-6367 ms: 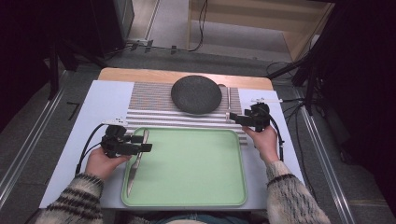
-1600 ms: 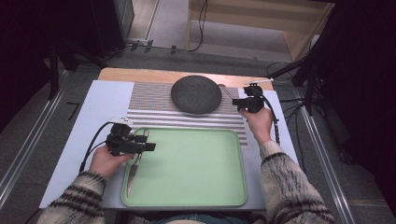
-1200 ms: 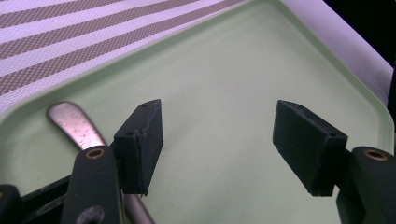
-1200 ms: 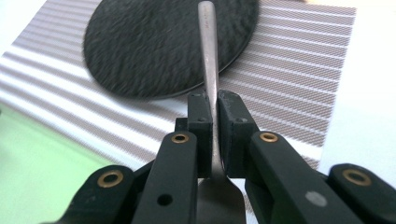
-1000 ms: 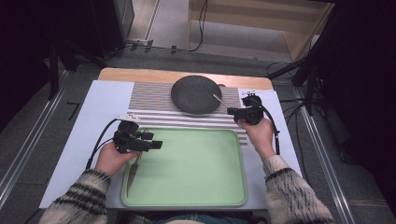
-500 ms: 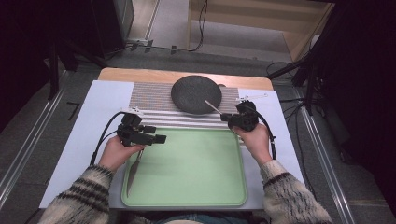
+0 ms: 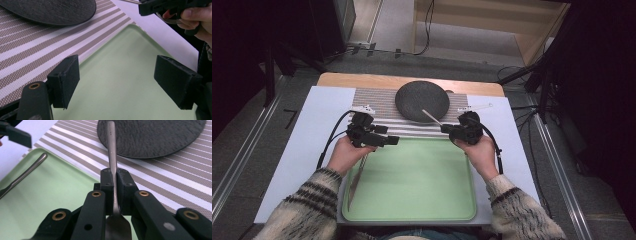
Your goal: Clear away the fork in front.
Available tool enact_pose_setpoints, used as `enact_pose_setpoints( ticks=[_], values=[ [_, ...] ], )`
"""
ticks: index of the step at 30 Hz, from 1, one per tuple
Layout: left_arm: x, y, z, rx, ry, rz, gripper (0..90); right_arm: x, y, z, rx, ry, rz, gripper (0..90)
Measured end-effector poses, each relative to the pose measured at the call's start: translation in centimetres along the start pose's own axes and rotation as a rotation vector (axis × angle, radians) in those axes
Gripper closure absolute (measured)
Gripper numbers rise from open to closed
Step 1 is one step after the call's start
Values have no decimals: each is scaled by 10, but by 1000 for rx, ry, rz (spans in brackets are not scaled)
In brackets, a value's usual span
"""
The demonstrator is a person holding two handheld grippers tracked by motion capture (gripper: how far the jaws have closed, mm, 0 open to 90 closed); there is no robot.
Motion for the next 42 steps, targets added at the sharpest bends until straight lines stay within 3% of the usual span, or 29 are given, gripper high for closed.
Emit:
enact_pose_setpoints(
  ticks=[8, 11, 15, 22, 28, 42],
  values=[
    [-11, -6, -3, 3, 7, -14, 210, 1, -5, 16, -27, 24, 4, 823],
    [-18, -7, -6, 6, 29, -19, 210, -1, -7, 23, -37, 40, -3, 823],
    [-25, -10, -8, -4, 16, -32, 210, -1, -9, 32, -48, 59, -4, 823],
    [-21, -19, -8, -26, 1, -9, 210, -2, -13, 48, -75, 96, -9, 823],
    [-21, -23, -10, -5, 14, -8, 215, 0, -18, 57, -89, 119, -5, 823],
    [-20, -25, -8, 2, 39, -5, 215, 5, -27, 71, -122, 162, 8, 823]
  ],
)
Point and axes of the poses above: each handheld gripper's, and its own axes: y roughly backward along the jaws, x roughly out of its underside, z roughly to its left, the point moved 9 cm from there along -y, roughly forward along the jaws, and after that the axes turned 8 degrees about -x, right-handed, at the moved point
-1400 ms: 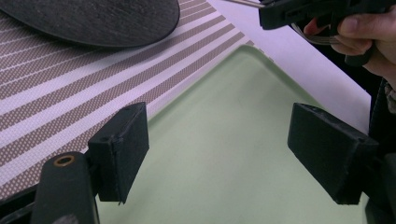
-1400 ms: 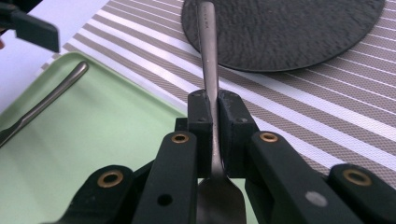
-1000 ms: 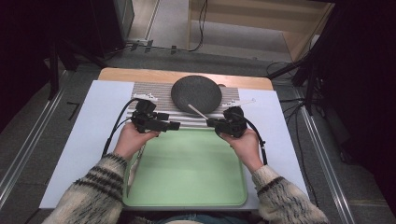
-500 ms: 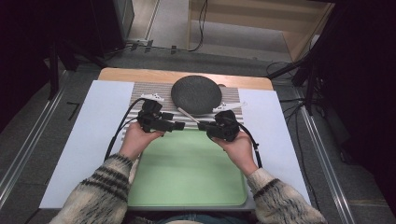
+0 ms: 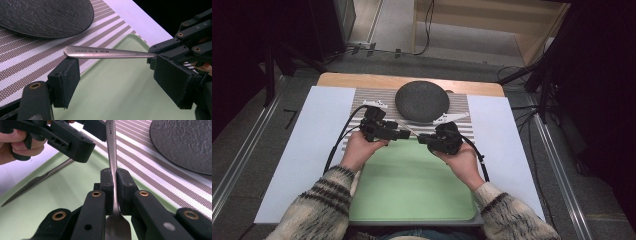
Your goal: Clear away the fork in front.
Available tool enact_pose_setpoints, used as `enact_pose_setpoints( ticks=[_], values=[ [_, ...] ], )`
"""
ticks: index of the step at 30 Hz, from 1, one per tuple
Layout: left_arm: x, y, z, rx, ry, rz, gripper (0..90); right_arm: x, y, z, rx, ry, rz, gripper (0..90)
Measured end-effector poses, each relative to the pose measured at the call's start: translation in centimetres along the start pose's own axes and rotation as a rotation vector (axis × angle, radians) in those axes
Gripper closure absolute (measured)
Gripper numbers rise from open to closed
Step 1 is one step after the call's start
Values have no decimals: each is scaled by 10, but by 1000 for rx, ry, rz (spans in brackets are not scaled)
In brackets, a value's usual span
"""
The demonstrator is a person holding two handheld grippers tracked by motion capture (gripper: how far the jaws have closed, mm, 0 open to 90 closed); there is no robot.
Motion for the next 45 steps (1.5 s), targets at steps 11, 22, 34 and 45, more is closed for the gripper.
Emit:
enact_pose_setpoints(
  ticks=[11, 22, 34, 45],
  values=[
    [0, -4, 0, -7, 52, -9, 233, 3, -7, 7, -21, 3, 12, 823],
    [-3, -4, -1, 4, 121, -40, 433, 4, -11, 13, -36, -3, 8, 823],
    [-4, 1, -4, 73, 148, -54, 668, 5, -17, 16, -55, 5, -1, 823],
    [-7, 6, -13, 154, 150, -69, 807, 6, -19, 19, -48, 19, -1, 827]
  ],
)
Point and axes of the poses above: each handheld gripper's, and its own axes: y roughly backward along the jaws, x roughly out of its underside, z roughly to its left, the point moved 9 cm from there along -y, roughly forward along the jaws, and after that the axes turned 8 degrees about -x, right-handed, at the moved point
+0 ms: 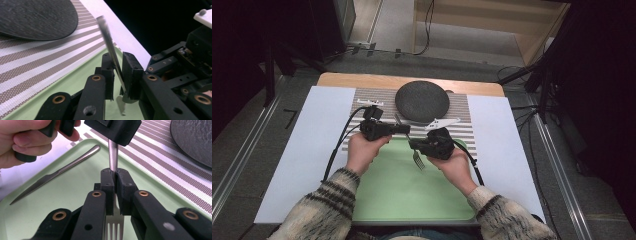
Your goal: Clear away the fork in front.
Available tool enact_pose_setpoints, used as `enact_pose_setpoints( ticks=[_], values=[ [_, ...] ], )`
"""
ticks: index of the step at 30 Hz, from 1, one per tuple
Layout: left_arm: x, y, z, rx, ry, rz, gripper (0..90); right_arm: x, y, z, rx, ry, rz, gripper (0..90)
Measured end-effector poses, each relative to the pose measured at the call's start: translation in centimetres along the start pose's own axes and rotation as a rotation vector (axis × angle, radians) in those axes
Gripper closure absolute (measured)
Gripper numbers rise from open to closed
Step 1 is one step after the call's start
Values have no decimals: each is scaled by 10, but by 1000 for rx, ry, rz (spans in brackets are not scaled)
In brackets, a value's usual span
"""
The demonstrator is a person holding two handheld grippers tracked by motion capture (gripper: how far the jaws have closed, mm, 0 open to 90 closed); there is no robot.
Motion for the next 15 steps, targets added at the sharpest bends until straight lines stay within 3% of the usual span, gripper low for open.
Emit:
enact_pose_setpoints(
  ticks=[6, 12, 15],
  values=[
    [-2, 3, -6, 72, 19, -15, 863, -2, 1, 2, 3, 23, -12, 826],
    [-5, 7, -10, 100, 7, -31, 872, -4, 4, 4, -14, 30, -28, 807],
    [-7, 13, -9, 88, -13, -39, 872, -7, 6, 6, -56, 39, -51, 639]
  ],
)
Point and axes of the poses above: each handheld gripper's, and its own axes: y roughly backward along the jaws, x roughly out of its underside, z roughly to its left, the point moved 9 cm from there along -y, roughly forward along the jaws, and after that the axes turned 8 degrees about -x, right-handed, at the moved point
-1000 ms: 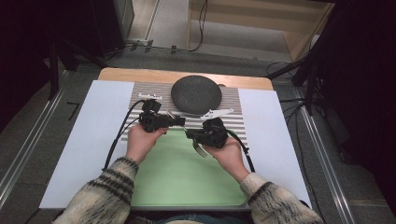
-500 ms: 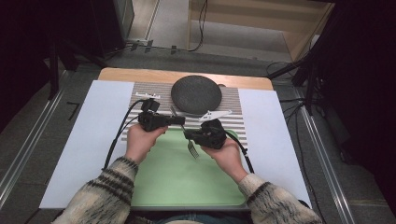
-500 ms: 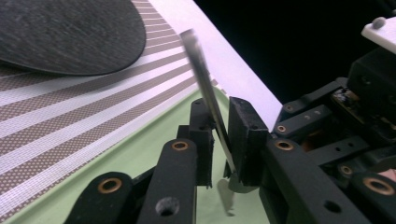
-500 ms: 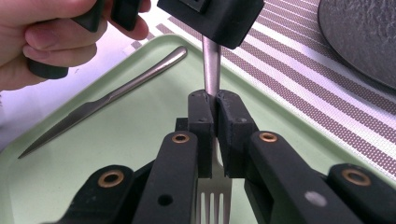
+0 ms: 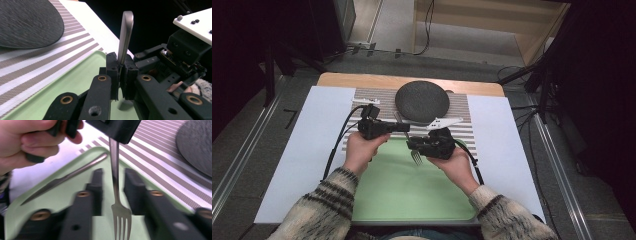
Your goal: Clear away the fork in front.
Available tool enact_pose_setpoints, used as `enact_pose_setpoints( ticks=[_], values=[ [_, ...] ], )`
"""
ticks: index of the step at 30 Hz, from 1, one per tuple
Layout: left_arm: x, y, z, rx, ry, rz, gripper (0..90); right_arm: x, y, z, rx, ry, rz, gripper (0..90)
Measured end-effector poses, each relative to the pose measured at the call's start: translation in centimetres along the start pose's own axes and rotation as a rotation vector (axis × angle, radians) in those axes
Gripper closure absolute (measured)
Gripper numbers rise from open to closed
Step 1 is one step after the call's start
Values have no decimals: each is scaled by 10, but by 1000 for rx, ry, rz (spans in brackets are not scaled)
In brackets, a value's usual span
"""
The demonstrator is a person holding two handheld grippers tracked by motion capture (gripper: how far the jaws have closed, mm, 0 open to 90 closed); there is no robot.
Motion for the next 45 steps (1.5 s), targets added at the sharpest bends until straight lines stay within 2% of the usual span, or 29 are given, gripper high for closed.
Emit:
enact_pose_setpoints(
  ticks=[3, 6, 7, 13, 19, 23, 26, 31, 34, 39, 45],
  values=[
    [-3, 7, 2, -8, 0, -7, 872, 1, 4, 2, -11, 14, 5, 568],
    [-3, 12, 3, -8, -9, 12, 870, 1, 8, 4, -38, 15, 9, 482],
    [-4, 14, 2, -20, -17, 13, 870, 2, 9, 4, -48, 18, 10, 461],
    [-4, 24, 4, -32, -28, 25, 870, 8, 17, -3, -48, 34, 21, 351],
    [-3, 31, 4, -19, -37, 44, 870, 14, 27, -12, -39, 18, 21, 315],
    [-3, 35, -2, 33, -32, 46, 869, 18, 30, -14, -50, -18, 22, 310],
    [-1, 37, -4, 35, -51, 68, 869, 18, 33, -15, -47, -20, 23, 291],
    [5, 40, -7, 39, -60, 102, 869, 23, 37, -17, -29, -7, 48, 267],
    [9, 42, -7, 34, -83, 128, 870, 26, 41, -19, -21, -2, 40, 266],
    [19, 44, -4, 40, -83, 171, 870, 32, 47, -22, -9, -6, 34, 266],
    [27, 49, -4, 39, -78, 189, 869, 39, 54, -25, 4, -11, 30, 267]
  ],
)
Point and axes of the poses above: each handheld gripper's, and its own axes: y roughly backward along the jaws, x roughly out of its underside, z roughly to its left, the point moved 9 cm from there along -y, roughly forward along the jaws, and after that the axes turned 8 degrees about -x, right-handed, at the moved point
